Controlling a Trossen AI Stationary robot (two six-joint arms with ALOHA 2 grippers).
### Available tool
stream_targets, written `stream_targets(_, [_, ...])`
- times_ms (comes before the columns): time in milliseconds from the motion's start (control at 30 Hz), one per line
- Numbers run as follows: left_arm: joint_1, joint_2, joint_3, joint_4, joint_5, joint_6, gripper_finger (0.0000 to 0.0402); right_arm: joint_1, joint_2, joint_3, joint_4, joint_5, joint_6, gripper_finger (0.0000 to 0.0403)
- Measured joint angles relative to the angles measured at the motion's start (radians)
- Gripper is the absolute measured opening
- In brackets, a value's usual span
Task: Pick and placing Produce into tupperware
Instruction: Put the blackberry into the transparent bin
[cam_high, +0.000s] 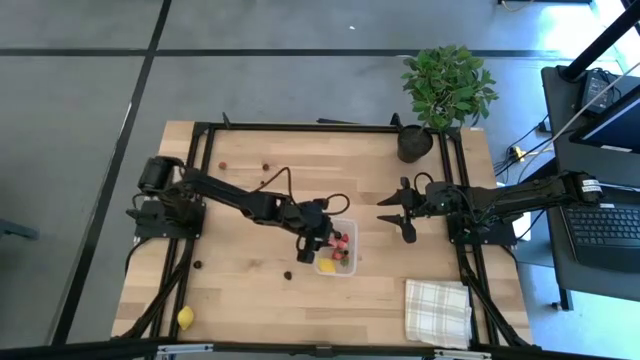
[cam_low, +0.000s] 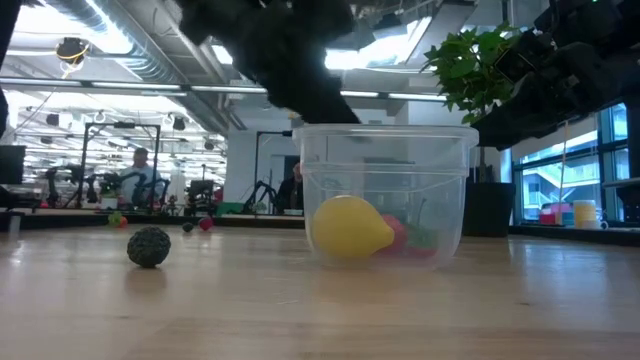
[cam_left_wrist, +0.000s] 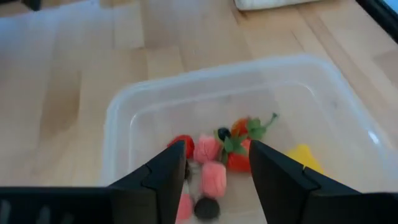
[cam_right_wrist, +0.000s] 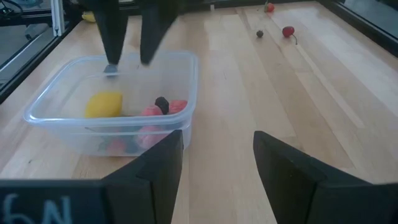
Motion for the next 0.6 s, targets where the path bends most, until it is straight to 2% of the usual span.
stream_targets(367, [-0.079, -0.230, 0.000, -0.326, -0.001, -0.073, 0.0171, 0.000, 0.000, 0.000, -0.007, 0.000, 0.001, 0.0198])
stream_targets(600, [-0.172, -0.261, 0.000, -0.483, 0.002, -0.139, 0.0171, 0.000, 0.000, 0.000, -0.003, 0.000, 0.004, 0.0198])
